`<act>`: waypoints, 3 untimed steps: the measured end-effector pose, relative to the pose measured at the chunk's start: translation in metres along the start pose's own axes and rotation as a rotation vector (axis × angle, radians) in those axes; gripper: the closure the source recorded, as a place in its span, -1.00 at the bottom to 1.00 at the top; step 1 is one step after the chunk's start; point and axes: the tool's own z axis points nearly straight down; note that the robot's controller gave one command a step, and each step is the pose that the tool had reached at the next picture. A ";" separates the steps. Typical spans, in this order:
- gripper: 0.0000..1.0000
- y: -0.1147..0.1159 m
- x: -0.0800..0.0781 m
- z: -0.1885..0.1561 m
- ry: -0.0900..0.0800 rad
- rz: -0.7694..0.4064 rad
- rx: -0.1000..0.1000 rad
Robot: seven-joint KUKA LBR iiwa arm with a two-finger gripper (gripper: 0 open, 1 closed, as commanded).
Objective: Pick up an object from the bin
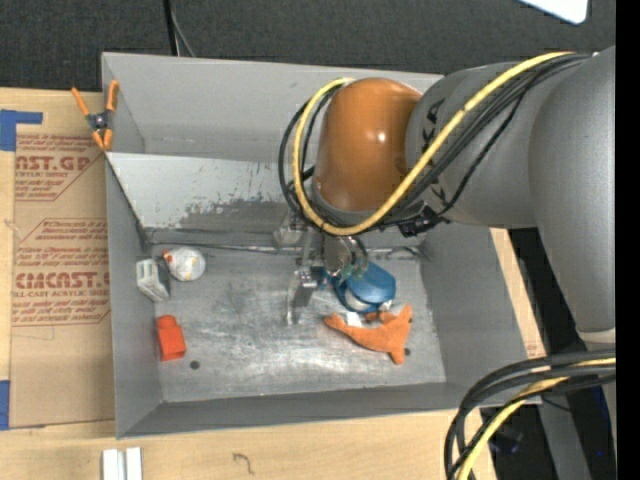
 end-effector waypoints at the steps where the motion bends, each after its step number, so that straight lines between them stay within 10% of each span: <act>1: -1.00 0.076 -0.007 0.045 -0.003 -0.012 -0.001; 2: -1.00 0.024 0.000 0.043 0.001 0.024 0.000; 3: -1.00 0.074 -0.016 0.053 -0.001 0.153 0.001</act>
Offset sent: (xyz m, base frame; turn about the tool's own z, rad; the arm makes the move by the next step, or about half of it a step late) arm -0.0122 -0.2141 -0.0120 0.1522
